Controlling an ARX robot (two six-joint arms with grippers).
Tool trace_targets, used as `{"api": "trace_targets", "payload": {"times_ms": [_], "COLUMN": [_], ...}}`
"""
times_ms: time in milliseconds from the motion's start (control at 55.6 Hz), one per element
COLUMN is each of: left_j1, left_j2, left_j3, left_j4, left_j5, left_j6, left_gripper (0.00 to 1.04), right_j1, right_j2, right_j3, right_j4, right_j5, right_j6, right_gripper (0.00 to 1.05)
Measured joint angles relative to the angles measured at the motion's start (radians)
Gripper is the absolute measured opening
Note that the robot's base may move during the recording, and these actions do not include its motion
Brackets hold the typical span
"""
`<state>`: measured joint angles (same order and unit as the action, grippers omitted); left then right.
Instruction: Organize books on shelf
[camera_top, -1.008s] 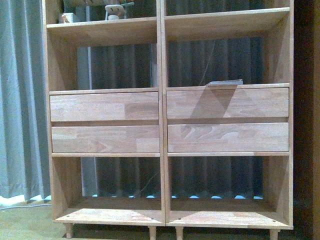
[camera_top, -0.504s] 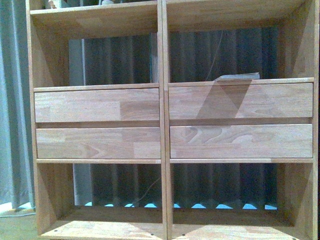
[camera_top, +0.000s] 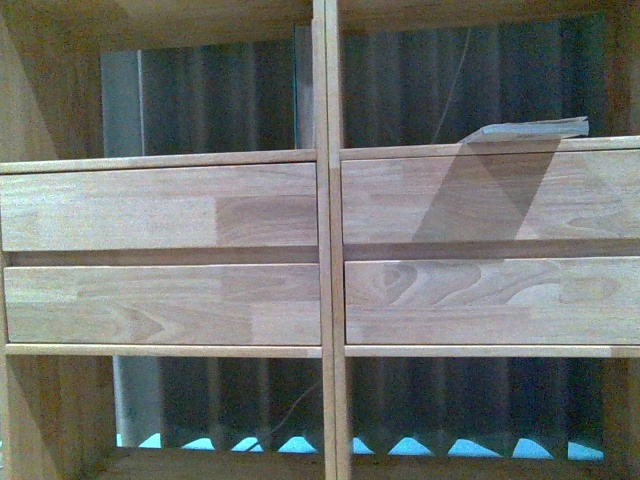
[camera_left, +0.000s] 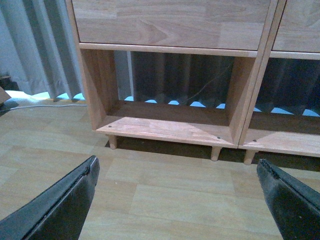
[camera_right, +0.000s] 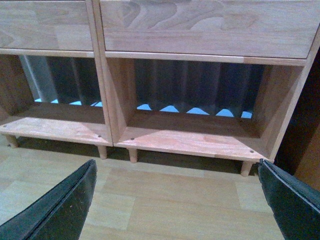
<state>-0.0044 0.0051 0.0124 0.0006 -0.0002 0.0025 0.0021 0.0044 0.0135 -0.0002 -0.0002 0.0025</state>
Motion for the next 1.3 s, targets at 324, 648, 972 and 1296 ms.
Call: {"api": "trace_targets", "payload": {"times_ms": [324, 648, 972, 1296], "left_j1": [0.0, 0.0, 0.0, 0.0], "left_j2": [0.0, 0.0, 0.0, 0.0], "left_j3": [0.0, 0.0, 0.0, 0.0], "left_j4": [0.0, 0.0, 0.0, 0.0], "left_j5": [0.0, 0.0, 0.0, 0.0], "left_j6": [0.0, 0.0, 0.0, 0.0], "left_gripper": [0.97, 0.97, 0.97, 0.97], "right_j1": [0.0, 0.0, 0.0, 0.0], "right_j2": [0.0, 0.0, 0.0, 0.0], "right_j3": [0.0, 0.0, 0.0, 0.0], "right_j4": [0.0, 0.0, 0.0, 0.0], "right_j5": [0.0, 0.0, 0.0, 0.0], "right_j6": [0.0, 0.0, 0.0, 0.0], "right_gripper": [0.98, 0.98, 0.98, 0.98]}}
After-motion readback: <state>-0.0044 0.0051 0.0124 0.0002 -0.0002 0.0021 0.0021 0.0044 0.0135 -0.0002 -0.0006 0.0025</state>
